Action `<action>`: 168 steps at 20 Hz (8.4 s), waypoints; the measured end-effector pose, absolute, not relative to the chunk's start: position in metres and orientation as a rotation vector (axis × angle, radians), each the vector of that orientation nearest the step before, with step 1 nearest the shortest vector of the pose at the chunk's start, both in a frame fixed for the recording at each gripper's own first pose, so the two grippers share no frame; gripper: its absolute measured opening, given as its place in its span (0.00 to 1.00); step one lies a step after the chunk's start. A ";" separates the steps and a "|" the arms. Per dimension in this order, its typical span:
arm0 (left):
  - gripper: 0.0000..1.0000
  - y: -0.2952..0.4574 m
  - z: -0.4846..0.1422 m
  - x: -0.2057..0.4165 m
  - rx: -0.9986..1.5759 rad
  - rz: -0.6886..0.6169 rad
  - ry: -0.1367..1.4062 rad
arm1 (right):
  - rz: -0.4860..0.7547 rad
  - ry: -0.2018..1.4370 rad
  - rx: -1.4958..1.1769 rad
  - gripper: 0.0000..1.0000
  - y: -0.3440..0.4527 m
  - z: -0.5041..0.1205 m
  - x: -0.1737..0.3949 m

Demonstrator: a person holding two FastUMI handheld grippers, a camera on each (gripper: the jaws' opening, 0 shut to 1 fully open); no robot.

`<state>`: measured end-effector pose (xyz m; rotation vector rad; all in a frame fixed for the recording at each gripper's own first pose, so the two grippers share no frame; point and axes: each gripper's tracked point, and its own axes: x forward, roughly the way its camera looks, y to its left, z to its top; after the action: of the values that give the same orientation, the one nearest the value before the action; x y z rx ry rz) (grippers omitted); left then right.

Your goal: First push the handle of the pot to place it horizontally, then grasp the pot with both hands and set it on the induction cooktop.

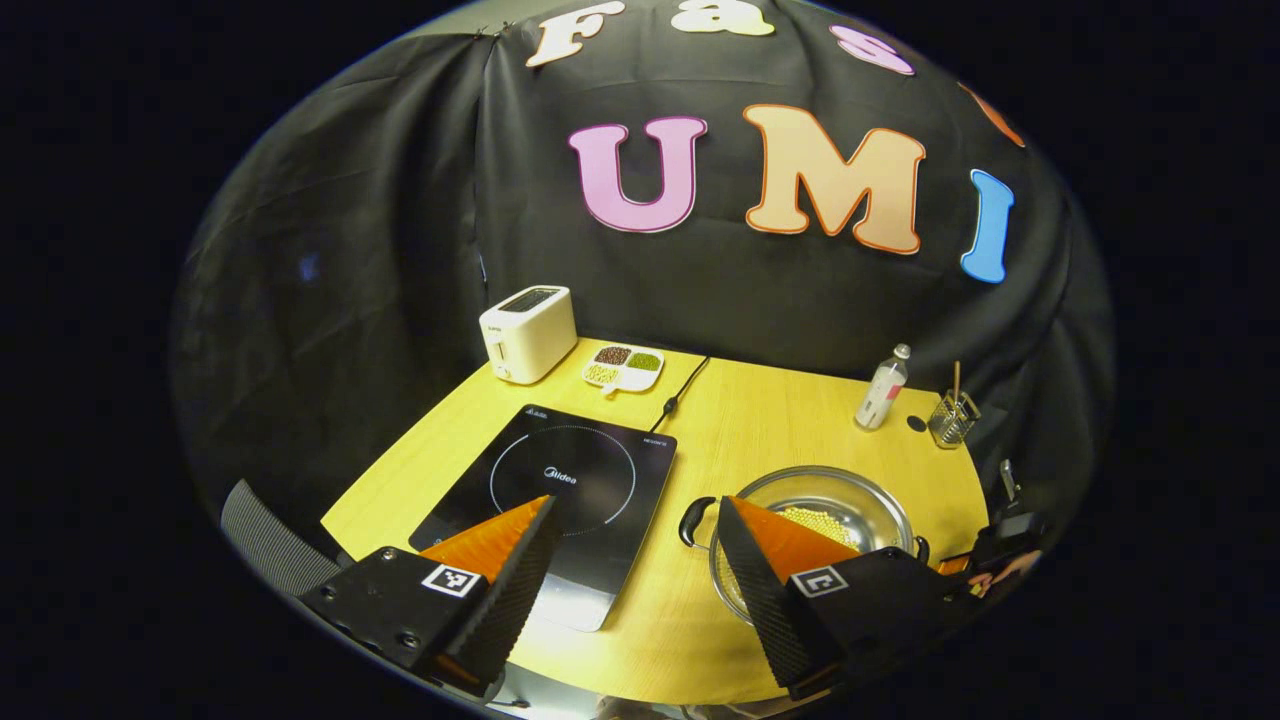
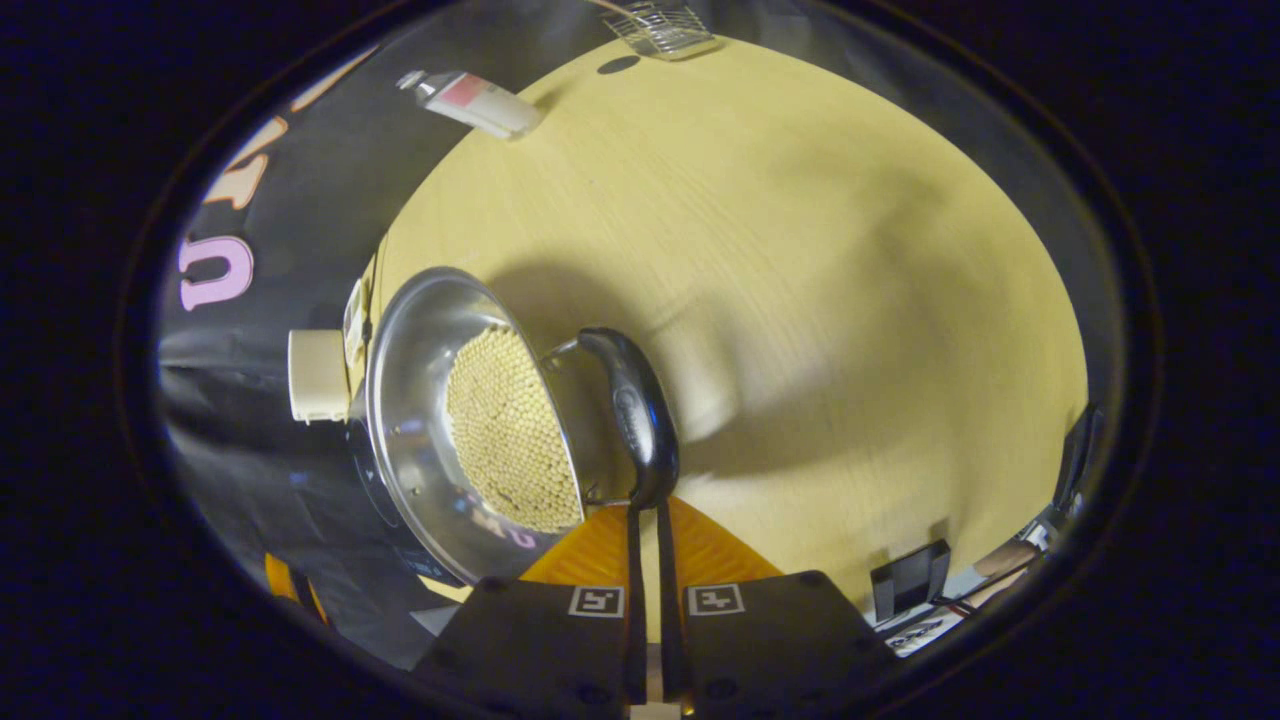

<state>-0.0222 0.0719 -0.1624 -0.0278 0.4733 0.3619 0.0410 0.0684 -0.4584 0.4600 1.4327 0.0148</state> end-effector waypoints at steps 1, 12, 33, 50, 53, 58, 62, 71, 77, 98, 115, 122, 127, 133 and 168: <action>0.97 0.071 -0.166 -0.023 -0.029 0.366 0.481 | 0.010 1.420 0.474 0.08 0.068 -0.459 0.047; 0.97 0.061 -0.212 -0.024 -0.062 0.371 0.587 | 0.003 1.377 0.551 0.08 0.062 -0.454 0.066; 0.97 0.076 -0.251 -0.006 -0.142 -0.098 0.723 | -0.197 0.989 0.571 0.94 0.072 -0.367 -0.001; 1.00 0.055 -0.309 0.033 -0.217 -0.142 0.934 | -0.057 1.103 0.337 0.94 0.071 -0.365 0.078; 0.96 0.051 -0.331 0.035 -0.238 -0.083 1.001 | -0.018 1.189 0.321 0.94 0.063 -0.393 0.095; 0.96 0.042 -0.344 0.046 -0.284 -0.014 1.044 | 0.099 1.312 0.340 1.00 0.068 -0.422 0.111; 0.96 0.039 -0.354 0.053 -0.268 -0.002 1.088 | 0.183 1.391 0.392 0.94 0.079 -0.434 0.115; 0.90 0.036 -0.373 0.064 -0.262 0.001 1.168 | 0.273 1.480 0.394 0.88 0.094 -0.464 0.112; 0.81 0.044 -0.380 0.066 -0.210 0.015 1.214 | 0.297 1.506 0.359 0.69 0.096 -0.482 0.110; 0.65 0.029 -0.361 0.022 -0.212 0.073 1.277 | 0.281 1.427 0.186 0.49 0.068 -0.440 0.082; 0.67 0.062 -0.309 -0.034 -0.170 0.073 1.210 | 0.360 1.376 0.176 0.48 0.101 -0.392 0.026; 0.65 0.113 -0.286 -0.038 -0.158 0.035 1.179 | 0.338 1.303 0.234 0.53 0.157 -0.373 0.008; 0.66 0.167 -0.269 -0.034 -0.103 -0.008 1.145 | 0.315 1.261 0.270 0.52 0.215 -0.371 -0.012; 0.65 0.240 -0.264 -0.024 -0.064 -0.020 1.118 | 0.316 1.222 0.310 0.52 0.290 -0.383 -0.023; 0.65 0.380 -0.286 0.066 0.035 0.072 1.016 | 0.325 1.119 0.390 0.51 0.435 -0.456 0.059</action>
<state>0.0664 0.3804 -0.2861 0.0346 1.0155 0.0722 0.0594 0.4353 -0.4563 0.3897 1.1191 0.3246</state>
